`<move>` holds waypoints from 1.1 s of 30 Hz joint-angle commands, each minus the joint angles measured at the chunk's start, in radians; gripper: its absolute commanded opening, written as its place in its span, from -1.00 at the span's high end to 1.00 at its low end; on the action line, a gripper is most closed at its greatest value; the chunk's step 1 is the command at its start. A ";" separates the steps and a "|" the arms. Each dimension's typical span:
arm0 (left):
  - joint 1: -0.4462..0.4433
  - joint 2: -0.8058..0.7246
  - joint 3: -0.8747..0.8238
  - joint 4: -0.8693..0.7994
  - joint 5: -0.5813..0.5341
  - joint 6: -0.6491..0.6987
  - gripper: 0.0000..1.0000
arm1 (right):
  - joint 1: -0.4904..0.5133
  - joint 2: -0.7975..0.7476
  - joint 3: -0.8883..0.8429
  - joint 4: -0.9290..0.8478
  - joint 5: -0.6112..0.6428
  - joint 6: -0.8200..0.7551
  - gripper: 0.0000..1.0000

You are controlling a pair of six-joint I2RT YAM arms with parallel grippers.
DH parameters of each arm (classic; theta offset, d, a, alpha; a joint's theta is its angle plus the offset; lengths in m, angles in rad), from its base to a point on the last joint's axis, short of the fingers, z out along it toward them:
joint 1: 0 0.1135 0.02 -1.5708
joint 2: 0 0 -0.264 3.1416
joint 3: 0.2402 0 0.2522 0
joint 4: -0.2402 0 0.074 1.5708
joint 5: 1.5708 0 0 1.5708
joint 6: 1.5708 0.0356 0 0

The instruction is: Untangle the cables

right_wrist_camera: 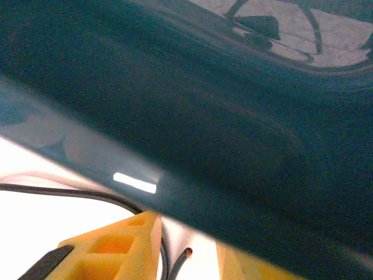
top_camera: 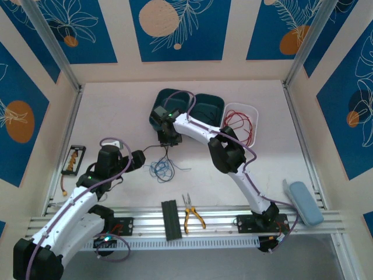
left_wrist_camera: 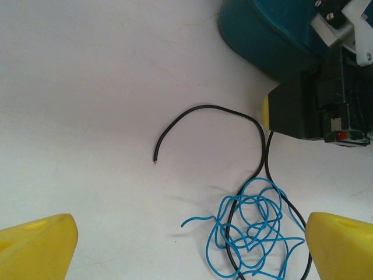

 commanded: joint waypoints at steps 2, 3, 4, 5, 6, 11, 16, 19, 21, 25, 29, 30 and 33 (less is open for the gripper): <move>0.012 -0.004 -0.011 -0.008 0.022 -0.003 -1.00 | 0.006 0.036 0.050 -0.032 -0.022 0.003 0.40; 0.012 -0.004 -0.010 -0.008 0.022 -0.003 -1.00 | 0.006 0.038 0.050 -0.039 -0.017 0.003 0.40; 0.012 -0.004 -0.010 -0.009 0.023 -0.002 -1.00 | 0.008 0.039 0.047 -0.044 -0.012 0.004 0.41; 0.012 -0.004 -0.011 -0.010 0.022 -0.002 -1.00 | 0.008 0.039 0.042 -0.049 -0.008 0.006 0.42; 0.011 -0.004 -0.012 -0.010 0.022 -0.002 -1.00 | 0.008 0.039 0.035 -0.051 -0.006 0.007 0.44; 0.012 -0.005 -0.012 -0.006 0.022 -0.003 -1.00 | 0.011 0.033 0.001 -0.059 0.004 0.019 0.52; 0.012 -0.005 -0.010 -0.008 0.023 -0.002 -1.00 | 0.017 0.017 -0.021 -0.056 0.000 0.030 0.65; 0.012 -0.004 -0.013 -0.008 0.020 -0.002 -1.00 | 0.024 0.001 -0.037 -0.047 -0.009 0.035 0.70; 0.012 -0.004 -0.012 -0.005 0.020 -0.003 -1.00 | 0.030 -0.009 -0.042 -0.036 -0.023 0.033 0.82; 0.013 0.006 -0.009 0.003 0.026 -0.001 -1.00 | 0.028 -0.032 -0.042 -0.019 -0.047 0.030 1.00; 0.012 0.016 -0.007 0.008 0.031 0.000 -1.00 | 0.022 -0.075 -0.010 -0.036 -0.054 0.013 1.00; 0.013 0.017 -0.006 0.010 0.032 0.001 -1.00 | 0.023 -0.090 -0.004 -0.038 -0.052 0.005 1.00; 0.013 0.022 -0.006 0.015 0.036 0.002 -1.00 | 0.031 -0.153 0.009 -0.045 -0.035 -0.015 1.00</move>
